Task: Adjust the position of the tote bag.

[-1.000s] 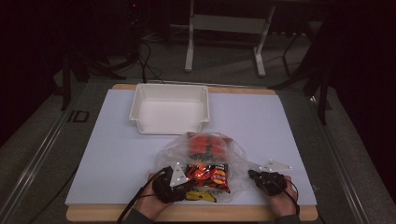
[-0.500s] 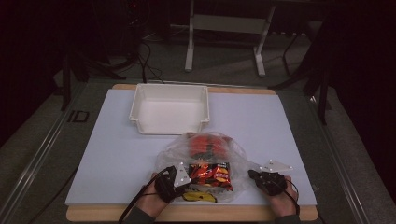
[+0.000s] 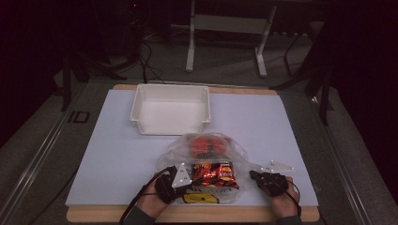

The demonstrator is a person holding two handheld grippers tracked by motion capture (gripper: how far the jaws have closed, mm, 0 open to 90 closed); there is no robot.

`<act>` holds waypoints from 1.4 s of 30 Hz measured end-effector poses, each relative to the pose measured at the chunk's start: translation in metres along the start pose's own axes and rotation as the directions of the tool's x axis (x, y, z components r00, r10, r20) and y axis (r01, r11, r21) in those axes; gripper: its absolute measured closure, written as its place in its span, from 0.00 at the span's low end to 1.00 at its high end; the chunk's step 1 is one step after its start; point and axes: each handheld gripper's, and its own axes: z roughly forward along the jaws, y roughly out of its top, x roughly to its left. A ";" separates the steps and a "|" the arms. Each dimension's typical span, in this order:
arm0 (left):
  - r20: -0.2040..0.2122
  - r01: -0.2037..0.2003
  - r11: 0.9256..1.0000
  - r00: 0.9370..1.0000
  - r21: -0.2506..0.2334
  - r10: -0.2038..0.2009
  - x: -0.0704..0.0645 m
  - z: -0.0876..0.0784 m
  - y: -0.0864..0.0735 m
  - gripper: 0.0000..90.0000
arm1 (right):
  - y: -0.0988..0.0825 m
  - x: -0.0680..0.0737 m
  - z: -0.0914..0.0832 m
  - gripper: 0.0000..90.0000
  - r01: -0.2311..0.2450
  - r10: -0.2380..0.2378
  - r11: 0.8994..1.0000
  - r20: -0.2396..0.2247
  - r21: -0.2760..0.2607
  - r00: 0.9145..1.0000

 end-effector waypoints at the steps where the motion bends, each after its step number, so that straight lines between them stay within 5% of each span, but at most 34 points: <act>1: 0.004 0.001 1.000 1.000 -0.005 -0.001 0.000 -0.001 0.000 0.99 | 0.000 0.000 0.000 0.98 -0.002 0.002 1.000 -0.001 0.001 1.000; 16: 0.041 -0.020 0.998 0.999 -0.067 0.023 -0.004 -0.016 0.016 1.00 | 0.000 0.000 0.000 0.98 -0.002 0.002 1.000 -0.002 0.001 1.000; 24: 0.075 -0.001 0.993 0.997 -0.118 0.010 0.000 -0.028 0.029 1.00 | 0.000 0.000 0.000 0.98 0.002 -0.002 1.000 0.000 0.002 1.000; 42: 0.129 -0.035 0.984 0.990 -0.175 0.058 0.009 -0.058 0.061 1.00 | 0.001 0.000 0.000 0.98 0.002 -0.002 1.000 0.004 0.002 1.000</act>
